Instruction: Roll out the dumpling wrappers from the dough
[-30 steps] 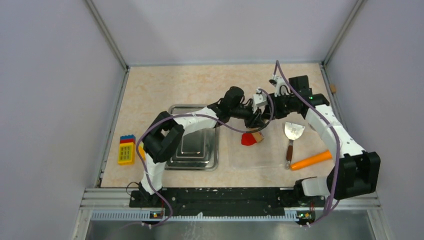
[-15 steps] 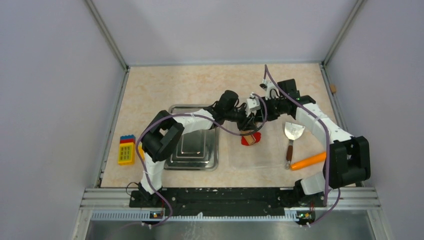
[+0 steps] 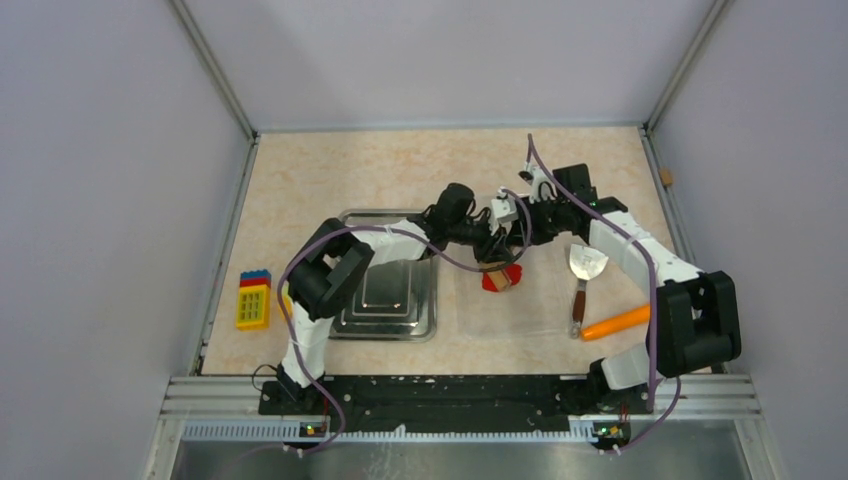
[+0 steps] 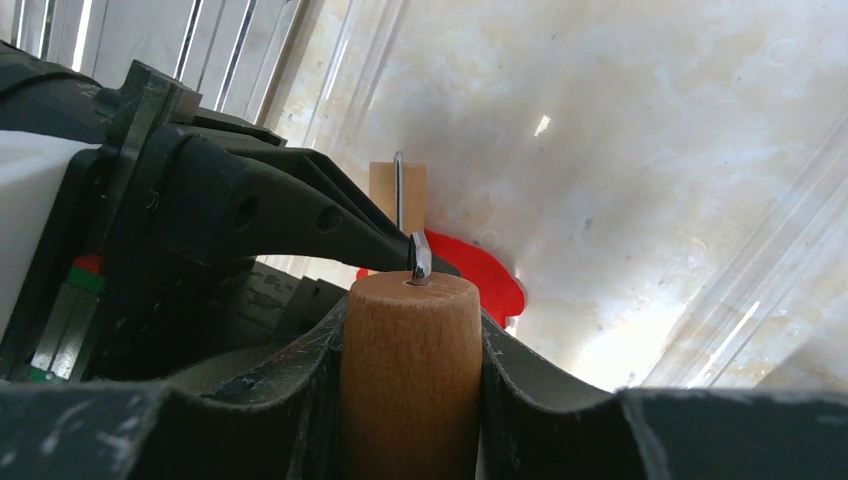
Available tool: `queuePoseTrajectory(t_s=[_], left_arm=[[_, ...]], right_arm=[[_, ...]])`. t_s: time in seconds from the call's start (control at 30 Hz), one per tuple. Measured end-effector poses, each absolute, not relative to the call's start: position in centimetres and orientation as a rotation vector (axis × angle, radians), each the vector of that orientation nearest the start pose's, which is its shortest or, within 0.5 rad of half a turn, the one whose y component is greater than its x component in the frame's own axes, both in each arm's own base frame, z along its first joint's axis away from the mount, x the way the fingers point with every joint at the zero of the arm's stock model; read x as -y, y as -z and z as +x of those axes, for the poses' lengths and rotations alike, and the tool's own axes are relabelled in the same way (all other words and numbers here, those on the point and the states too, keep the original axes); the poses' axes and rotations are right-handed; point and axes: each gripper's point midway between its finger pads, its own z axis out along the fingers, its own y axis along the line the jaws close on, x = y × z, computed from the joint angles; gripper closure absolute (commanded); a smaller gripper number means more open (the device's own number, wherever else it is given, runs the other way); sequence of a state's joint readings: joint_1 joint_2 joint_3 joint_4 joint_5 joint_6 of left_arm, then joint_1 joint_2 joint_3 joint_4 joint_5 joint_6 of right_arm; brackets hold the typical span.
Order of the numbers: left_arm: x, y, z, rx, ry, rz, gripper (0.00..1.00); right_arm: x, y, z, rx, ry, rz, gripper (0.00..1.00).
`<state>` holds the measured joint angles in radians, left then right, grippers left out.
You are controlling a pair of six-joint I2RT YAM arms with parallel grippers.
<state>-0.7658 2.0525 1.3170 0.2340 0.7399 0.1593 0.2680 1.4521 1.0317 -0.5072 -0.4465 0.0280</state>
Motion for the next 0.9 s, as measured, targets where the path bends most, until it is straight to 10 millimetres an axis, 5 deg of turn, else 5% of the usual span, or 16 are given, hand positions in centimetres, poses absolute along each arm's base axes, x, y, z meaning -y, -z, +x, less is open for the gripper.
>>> queuePoseTrajectory(t_s=[0.6, 0.9], left_arm=[[42.5, -9.2, 28.8, -1.658, 1.125, 1.345, 1.0], [43.8, -13.3, 30.1, -1.569, 1.142, 1.336, 1.0]], right_arm=[[-18.6, -12.2, 29.7, -2.461, -0.708, -0.546, 1.0], [-17.9, -16.1, 31.0, -2.433, -0.628, -0.543, 1.0]])
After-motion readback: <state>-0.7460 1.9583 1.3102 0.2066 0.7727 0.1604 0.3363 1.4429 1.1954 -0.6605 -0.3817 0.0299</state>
